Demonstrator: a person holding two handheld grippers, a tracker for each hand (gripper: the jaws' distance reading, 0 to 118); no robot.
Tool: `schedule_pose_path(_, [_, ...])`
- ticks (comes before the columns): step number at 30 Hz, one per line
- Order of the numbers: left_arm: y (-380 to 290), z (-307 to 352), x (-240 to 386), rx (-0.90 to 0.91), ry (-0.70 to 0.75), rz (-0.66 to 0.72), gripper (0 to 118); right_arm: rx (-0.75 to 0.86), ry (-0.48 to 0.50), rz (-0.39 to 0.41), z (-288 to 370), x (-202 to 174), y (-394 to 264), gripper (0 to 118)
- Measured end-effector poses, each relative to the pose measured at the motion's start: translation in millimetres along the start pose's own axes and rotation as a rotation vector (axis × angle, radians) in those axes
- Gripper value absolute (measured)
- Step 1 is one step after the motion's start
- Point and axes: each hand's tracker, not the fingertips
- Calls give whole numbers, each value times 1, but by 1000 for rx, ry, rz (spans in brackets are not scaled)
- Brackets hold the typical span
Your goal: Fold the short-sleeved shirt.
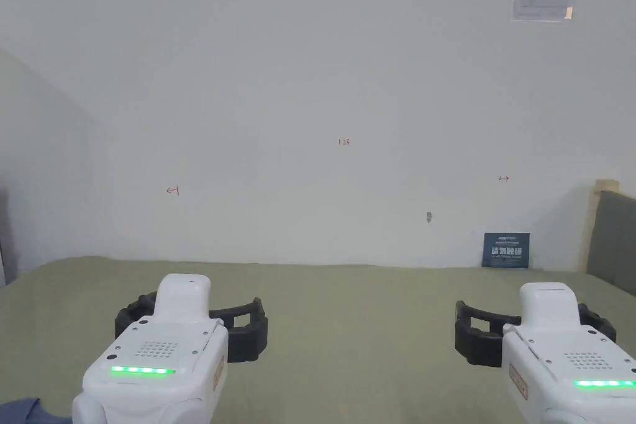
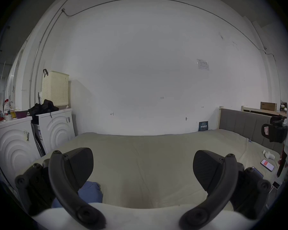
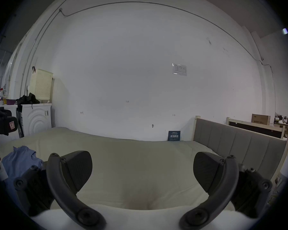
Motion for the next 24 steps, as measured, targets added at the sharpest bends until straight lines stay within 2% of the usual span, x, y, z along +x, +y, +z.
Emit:
schedule_pose_path(13, [5,3,-4,6,10,11,118,12,18,-28,-1,-1,-2,118])
schedule_pose_path(24, [7,3,-4,14,2,7,118,-13,21,11,-3,-2,2,118])
